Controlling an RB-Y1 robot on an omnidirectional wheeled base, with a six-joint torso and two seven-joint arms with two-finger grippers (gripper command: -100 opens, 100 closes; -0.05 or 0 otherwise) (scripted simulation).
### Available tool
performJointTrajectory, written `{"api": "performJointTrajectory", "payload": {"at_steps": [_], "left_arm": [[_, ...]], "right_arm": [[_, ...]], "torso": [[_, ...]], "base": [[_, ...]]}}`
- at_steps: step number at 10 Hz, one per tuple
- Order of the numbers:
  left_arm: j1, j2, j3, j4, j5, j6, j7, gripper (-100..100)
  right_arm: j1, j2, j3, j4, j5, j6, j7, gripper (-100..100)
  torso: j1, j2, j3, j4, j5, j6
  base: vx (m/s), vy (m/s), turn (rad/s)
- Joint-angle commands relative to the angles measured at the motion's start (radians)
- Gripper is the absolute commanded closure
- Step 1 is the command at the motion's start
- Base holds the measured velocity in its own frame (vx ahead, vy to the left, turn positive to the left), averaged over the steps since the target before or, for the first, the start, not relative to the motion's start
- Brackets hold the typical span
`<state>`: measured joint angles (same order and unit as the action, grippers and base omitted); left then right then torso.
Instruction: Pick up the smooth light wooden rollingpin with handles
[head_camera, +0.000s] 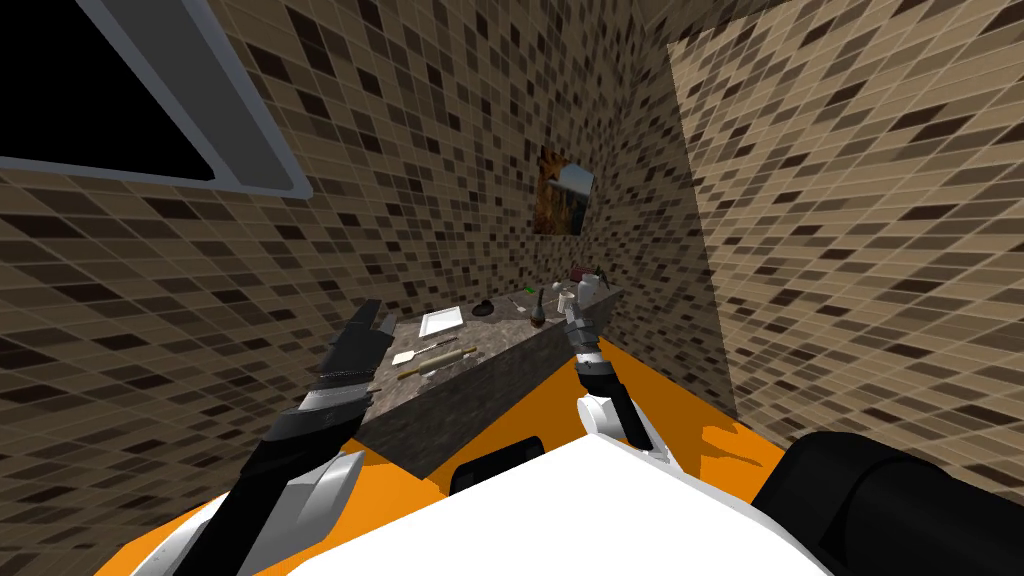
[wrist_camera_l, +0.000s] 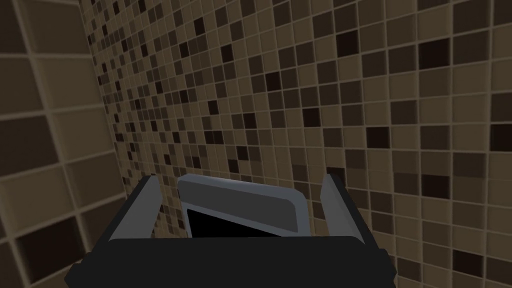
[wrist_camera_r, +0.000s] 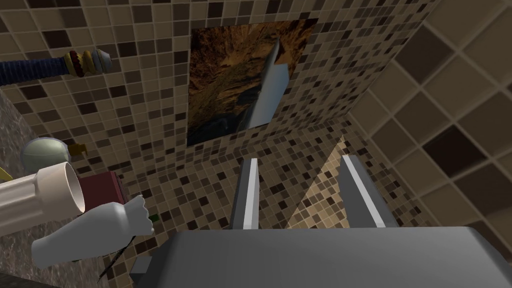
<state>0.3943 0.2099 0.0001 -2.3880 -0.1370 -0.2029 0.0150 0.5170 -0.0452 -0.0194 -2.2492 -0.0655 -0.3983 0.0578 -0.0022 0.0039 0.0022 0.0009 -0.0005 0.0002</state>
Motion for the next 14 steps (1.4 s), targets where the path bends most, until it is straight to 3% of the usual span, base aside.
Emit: {"api": "performJointTrajectory", "payload": {"at_steps": [1, 4, 14], "left_arm": [[-0.008, 0.005, 0.001, 0.005, -0.009, 0.046, 0.004, -100], [-0.045, 0.033, 0.018, 0.008, -0.039, 0.138, 0.026, -100], [-0.099, 0.068, 0.047, 0.014, -0.083, 0.382, 0.061, -100]], "right_arm": [[0.000, 0.000, 0.000, 0.000, 0.000, 0.000, 0.000, 0], [0.000, 0.000, 0.000, 0.000, 0.000, 0.000, 0.000, 0], [0.000, 0.000, 0.000, 0.000, 0.000, 0.000, 0.000, 0]], "torso": [[0.000, 0.000, 0.000, 0.000, 0.000, 0.000], [0.000, 0.000, 0.000, 0.000, 0.000, 0.000], [0.001, -0.001, -0.001, 0.000, 0.000, 0.000]], "base": [[-0.051, -0.029, -0.062], [-0.057, -0.036, -0.102], [-0.038, -0.028, -0.069]]}}
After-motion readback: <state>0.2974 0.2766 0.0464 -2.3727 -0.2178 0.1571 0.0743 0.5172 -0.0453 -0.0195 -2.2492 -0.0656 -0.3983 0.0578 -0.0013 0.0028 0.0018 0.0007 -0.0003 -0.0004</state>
